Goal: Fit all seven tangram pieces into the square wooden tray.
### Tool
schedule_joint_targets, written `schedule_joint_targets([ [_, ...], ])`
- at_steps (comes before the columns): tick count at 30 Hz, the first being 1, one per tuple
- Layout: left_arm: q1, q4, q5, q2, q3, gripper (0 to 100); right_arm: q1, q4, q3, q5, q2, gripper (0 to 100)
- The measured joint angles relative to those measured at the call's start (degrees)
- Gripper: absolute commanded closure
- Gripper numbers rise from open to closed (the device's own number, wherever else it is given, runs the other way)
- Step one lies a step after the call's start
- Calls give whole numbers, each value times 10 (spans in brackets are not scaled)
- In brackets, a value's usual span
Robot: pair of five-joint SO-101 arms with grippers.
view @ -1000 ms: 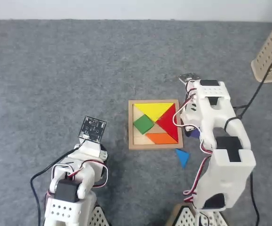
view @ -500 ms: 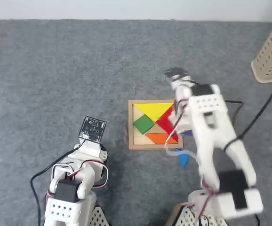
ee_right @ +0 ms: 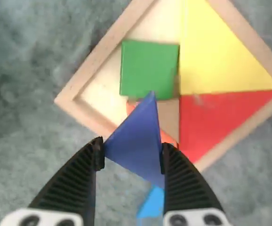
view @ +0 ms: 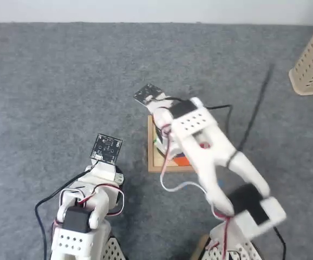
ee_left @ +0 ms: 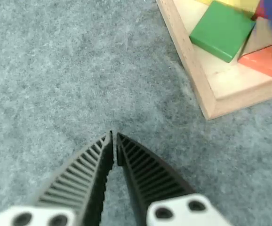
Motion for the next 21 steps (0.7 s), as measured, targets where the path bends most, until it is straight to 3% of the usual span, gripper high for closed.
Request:
schedule_joint_targets([
  [10,0,0,0,0,0,988,-78,-1,-85,-43,126,987],
  [17,0,0,0,0,0,988,-82,0,-87,-51,127,979],
  [21,0,0,0,0,0,988,-85,0,-87,-51,127,902],
])
